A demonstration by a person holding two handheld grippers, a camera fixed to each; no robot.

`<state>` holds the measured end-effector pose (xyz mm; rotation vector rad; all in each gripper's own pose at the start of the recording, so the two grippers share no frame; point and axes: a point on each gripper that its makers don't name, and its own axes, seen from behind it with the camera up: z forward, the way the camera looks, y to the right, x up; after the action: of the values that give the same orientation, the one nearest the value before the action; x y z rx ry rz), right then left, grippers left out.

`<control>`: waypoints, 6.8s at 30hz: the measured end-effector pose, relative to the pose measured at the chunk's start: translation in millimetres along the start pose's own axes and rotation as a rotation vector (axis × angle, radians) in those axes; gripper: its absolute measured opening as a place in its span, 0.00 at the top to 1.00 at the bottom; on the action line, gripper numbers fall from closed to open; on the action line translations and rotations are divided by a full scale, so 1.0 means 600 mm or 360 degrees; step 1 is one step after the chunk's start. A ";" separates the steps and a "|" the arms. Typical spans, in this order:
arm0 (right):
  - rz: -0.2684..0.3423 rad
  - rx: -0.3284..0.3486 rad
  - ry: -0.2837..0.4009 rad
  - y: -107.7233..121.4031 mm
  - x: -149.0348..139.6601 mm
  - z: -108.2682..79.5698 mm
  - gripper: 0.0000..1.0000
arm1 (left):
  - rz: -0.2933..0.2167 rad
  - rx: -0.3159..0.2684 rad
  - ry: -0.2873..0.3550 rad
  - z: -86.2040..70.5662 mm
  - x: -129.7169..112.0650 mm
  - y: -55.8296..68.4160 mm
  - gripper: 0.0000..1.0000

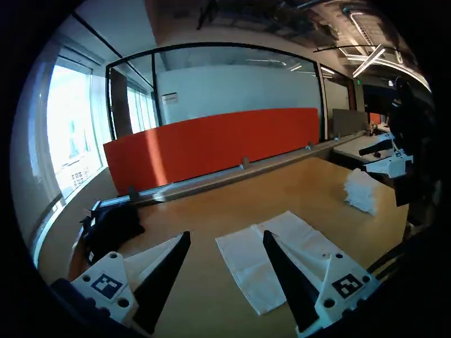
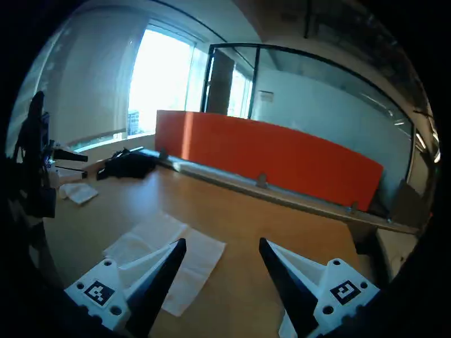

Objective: Fold towel

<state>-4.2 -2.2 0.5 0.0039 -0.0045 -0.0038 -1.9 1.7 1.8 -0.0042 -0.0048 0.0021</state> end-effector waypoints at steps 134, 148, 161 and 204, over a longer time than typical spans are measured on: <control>-0.0033 0.0456 -0.0799 -0.189 -0.429 0.094 0.87 | -0.0203 -0.0220 -0.1005 0.089 -0.407 0.142 0.87; -0.0039 0.0450 -0.0729 -0.174 -0.392 0.085 0.88 | -0.0255 -0.0221 -0.0965 0.087 -0.372 0.147 0.87; -0.0052 0.0449 -0.0623 -0.164 -0.311 0.061 0.88 | -0.0305 -0.0196 -0.0901 0.063 -0.306 0.141 0.87; -0.0068 0.0406 -0.0571 -0.129 -0.216 0.057 0.88 | -0.0445 -0.0145 -0.0824 0.057 -0.212 0.128 0.87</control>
<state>-134.3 -79.3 33.8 0.2583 -0.3640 -0.0468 -129.7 78.3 35.2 -0.0938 -0.5230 -0.2767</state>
